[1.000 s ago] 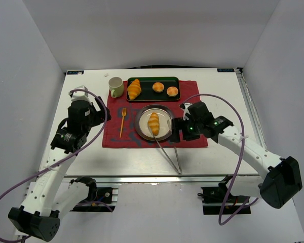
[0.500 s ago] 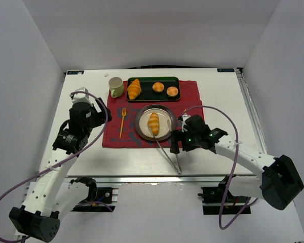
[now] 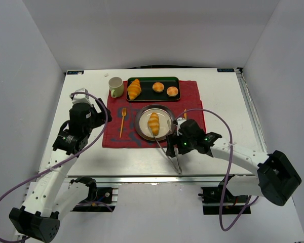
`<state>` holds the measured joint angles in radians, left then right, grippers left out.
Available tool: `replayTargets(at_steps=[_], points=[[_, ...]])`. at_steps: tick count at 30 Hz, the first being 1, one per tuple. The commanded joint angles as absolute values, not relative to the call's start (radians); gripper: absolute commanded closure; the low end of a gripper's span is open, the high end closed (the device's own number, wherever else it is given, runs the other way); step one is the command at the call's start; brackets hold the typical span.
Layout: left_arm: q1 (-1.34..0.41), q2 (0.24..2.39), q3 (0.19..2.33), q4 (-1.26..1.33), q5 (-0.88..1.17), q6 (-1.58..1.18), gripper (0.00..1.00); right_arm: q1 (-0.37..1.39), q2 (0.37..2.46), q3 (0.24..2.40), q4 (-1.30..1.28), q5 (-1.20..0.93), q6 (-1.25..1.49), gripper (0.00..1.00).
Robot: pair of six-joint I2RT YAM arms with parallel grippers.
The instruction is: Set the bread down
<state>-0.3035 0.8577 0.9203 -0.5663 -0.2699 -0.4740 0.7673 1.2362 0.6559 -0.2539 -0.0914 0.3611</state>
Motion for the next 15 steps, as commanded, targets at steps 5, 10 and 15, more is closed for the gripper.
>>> replayTargets(at_steps=[5,10,15], points=[[-0.307,0.839,0.905,-0.557,-0.265,-0.479,0.02,0.816,1.279,0.650,-0.186,-0.063,0.376,0.11],[-0.307,0.838,0.903,-0.560,-0.267,-0.479,0.02,0.857,1.308,0.647,-0.176,-0.011,0.400,0.11],[-0.307,0.841,0.902,-0.557,-0.264,-0.479,0.02,0.909,1.374,0.646,-0.172,0.121,0.454,0.11]])
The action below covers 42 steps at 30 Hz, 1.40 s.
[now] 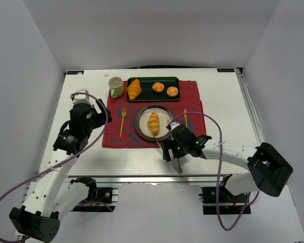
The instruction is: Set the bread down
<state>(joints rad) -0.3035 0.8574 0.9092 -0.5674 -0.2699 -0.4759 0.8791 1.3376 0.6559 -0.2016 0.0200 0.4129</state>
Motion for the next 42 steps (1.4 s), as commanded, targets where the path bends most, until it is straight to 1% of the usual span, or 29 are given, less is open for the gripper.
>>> replayTargets(at_steps=[1,7,9,12,13,15,16,18,19,23,27,35,38,39,42], points=[[-0.307,0.839,0.903,-0.557,-0.264,-0.479,0.02,0.917,1.390,0.650,-0.170,0.142,0.459,0.11],[-0.305,0.839,0.910,-0.564,-0.265,-0.474,0.02,0.962,1.486,0.683,-0.187,0.245,0.483,0.11],[-0.307,0.838,0.911,-0.569,-0.268,-0.474,0.02,0.969,1.493,0.686,-0.187,0.252,0.489,0.13],[-0.307,0.834,0.911,-0.571,-0.272,-0.472,0.02,0.991,1.488,0.696,-0.196,0.264,0.500,0.22],[-0.307,0.834,0.911,-0.571,-0.272,-0.472,0.02,0.997,1.485,0.701,-0.210,0.276,0.506,0.28],[-0.307,0.834,0.910,-0.571,-0.270,-0.474,0.02,1.005,1.477,0.718,-0.228,0.282,0.509,0.34],[-0.307,0.834,0.910,-0.569,-0.270,-0.476,0.02,1.006,1.474,0.724,-0.239,0.288,0.514,0.42],[-0.307,0.833,0.908,-0.568,-0.267,-0.476,0.02,1.011,1.462,0.735,-0.258,0.301,0.515,0.48],[-0.307,0.833,0.908,-0.565,-0.265,-0.476,0.02,1.011,1.459,0.739,-0.264,0.305,0.515,0.56],[-0.307,0.830,0.911,-0.572,-0.267,-0.476,0.02,1.019,1.428,0.764,-0.299,0.308,0.512,0.56],[-0.307,0.824,0.914,-0.577,-0.270,-0.476,0.02,1.031,1.350,0.804,-0.366,0.292,0.512,0.56],[-0.307,0.821,0.908,-0.566,-0.259,-0.482,0.02,1.031,1.214,0.891,-0.459,0.265,0.512,0.52],[-0.307,0.819,0.908,-0.566,-0.258,-0.483,0.02,1.031,1.193,0.911,-0.472,0.261,0.515,0.52],[-0.307,0.819,0.910,-0.568,-0.258,-0.483,0.02,1.031,1.189,0.914,-0.472,0.265,0.520,0.54],[-0.307,0.818,0.914,-0.572,-0.258,-0.482,0.02,1.031,1.166,0.914,-0.465,0.285,0.540,0.56]])
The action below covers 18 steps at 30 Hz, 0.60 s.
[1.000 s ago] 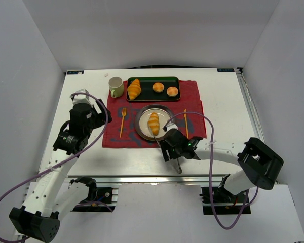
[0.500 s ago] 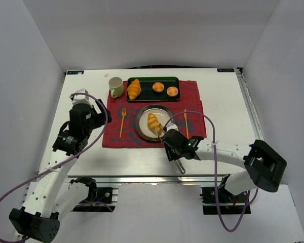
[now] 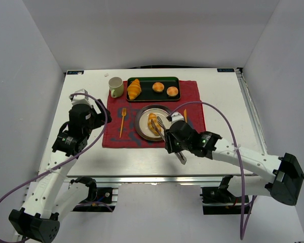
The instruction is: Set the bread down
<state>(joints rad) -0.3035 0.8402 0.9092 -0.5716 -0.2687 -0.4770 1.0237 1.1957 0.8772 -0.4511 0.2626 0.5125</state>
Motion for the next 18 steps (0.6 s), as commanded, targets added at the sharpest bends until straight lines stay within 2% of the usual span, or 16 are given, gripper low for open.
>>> replayTargets(at_steps=[1,10,13,15,18], points=[[-0.307,0.818,0.916,-0.574,-0.261,-0.480,0.02,1.031,1.154,0.914,-0.463,0.299,0.548,0.56],[-0.307,0.818,0.923,-0.575,-0.256,-0.480,0.02,0.988,1.126,0.966,-0.543,0.526,0.551,0.57],[-0.307,0.816,0.928,-0.583,-0.259,-0.477,0.02,0.893,1.111,0.970,-0.546,0.516,0.500,0.56],[-0.307,0.818,0.934,-0.587,-0.259,-0.477,0.02,0.733,1.086,0.950,-0.520,0.476,0.442,0.57],[-0.307,0.813,0.936,-0.589,-0.256,-0.476,0.02,0.594,1.071,0.924,-0.476,0.397,0.338,0.58]])
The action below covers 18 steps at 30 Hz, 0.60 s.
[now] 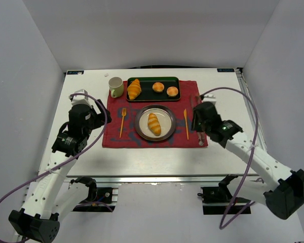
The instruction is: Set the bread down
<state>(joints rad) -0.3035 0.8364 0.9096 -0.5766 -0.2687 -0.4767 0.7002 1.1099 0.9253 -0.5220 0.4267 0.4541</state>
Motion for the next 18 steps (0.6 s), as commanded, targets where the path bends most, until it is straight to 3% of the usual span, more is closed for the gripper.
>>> replayTargets(at_steps=[1,13,18], points=[[-0.305,0.810,0.934,-0.586,-0.255,-0.477,0.02,0.515,1.077,0.916,-0.451,0.381,0.313,0.58],[-0.307,0.815,0.951,-0.591,-0.235,-0.474,0.02,0.077,1.359,0.905,-0.232,0.095,0.123,0.56],[-0.307,0.818,0.950,-0.589,-0.227,-0.466,0.02,0.025,1.508,0.952,-0.169,0.064,0.074,0.56]])
